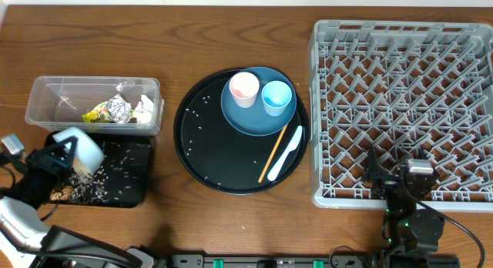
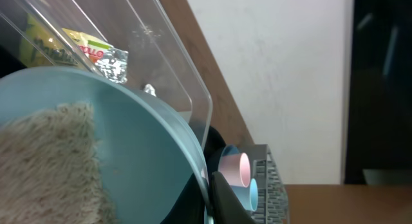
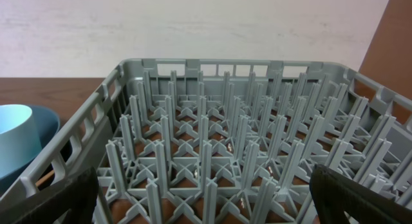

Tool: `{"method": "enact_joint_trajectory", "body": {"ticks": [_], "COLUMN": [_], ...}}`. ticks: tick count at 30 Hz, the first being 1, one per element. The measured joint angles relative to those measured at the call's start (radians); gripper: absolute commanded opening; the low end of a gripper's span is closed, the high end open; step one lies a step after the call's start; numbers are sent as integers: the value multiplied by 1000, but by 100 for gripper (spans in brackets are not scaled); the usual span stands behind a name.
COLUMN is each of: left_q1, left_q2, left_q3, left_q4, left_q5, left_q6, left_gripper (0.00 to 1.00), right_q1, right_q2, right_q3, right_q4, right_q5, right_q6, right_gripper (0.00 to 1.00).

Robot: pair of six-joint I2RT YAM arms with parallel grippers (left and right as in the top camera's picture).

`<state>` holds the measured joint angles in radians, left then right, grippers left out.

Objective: Sort waste into correct bins and load items into the dishwasher rack
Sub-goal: 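Tilt the white bowl with the left gripper to dump rice onto the black tray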

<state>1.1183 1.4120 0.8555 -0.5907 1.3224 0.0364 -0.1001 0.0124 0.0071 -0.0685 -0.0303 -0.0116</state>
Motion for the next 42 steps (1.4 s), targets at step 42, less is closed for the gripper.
{"method": "enact_joint_trajectory", "body": {"ticks": [42], "left_q1": [-13], "left_q2": [1], "left_q3": [-31], "left_q4": [-27], "left_q5": [195], "left_q6": [172], "left_gripper": [6], "right_q1": [0], "right_q2": [0], "right_q3": [0], "right_q4": [0], "right_q5": [0], "right_q6": [0], "right_gripper": [99]}}
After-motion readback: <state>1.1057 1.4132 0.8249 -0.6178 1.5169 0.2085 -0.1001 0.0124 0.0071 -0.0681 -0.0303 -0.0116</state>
